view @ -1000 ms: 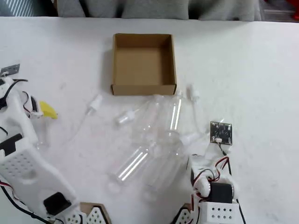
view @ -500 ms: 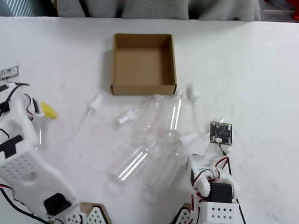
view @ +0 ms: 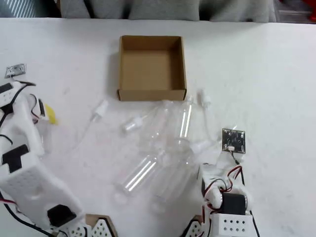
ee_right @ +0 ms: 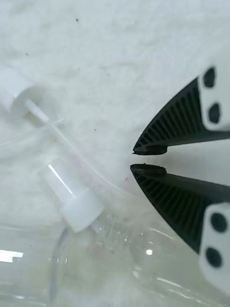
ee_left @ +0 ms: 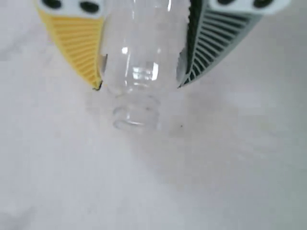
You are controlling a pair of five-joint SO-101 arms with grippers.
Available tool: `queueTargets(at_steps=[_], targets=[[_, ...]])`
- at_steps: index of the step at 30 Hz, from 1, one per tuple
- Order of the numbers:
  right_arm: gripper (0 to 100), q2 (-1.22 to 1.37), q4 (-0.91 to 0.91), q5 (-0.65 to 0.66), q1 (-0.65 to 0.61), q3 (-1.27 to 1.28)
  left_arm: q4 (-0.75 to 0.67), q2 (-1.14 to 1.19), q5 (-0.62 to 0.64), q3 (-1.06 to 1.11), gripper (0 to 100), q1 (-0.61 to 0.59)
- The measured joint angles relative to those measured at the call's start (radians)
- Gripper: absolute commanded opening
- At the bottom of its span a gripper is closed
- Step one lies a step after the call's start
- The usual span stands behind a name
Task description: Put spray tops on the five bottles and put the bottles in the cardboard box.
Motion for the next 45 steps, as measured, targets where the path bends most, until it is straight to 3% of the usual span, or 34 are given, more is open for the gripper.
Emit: queueTargets(at_steps=[6,10,16,20,25,31,39,45], targets=[[1.8,-0.002,-0.064,0.000,0.017,-0.017,0.069,-0.206,0.011,0.112,2,0.005],[1.8,0.000,-0.227,0.000,0.064,-0.018,0.060,-0.308,0.020,0.270,2,0.063],[1.8,0.000,-0.540,0.000,0.064,-0.008,-0.034,-0.399,0.201,0.471,2,0.100],[1.5,0.000,-0.578,0.000,-0.035,-0.071,-0.141,-0.423,0.288,0.569,2,0.101],[1.7,0.017,-0.546,0.000,-0.279,-0.210,-0.255,-0.423,0.347,0.578,2,0.003],[1.8,0.324,-0.545,-0.040,-0.454,-0.422,-0.298,-0.423,0.371,0.578,2,-0.051],[1.8,0.987,-0.546,-0.187,-0.654,-0.783,-0.367,-0.423,0.371,0.585,2,-0.081],[1.8,1.448,-0.644,-0.338,-0.695,-0.997,-0.368,-0.423,0.371,0.588,2,-0.081]])
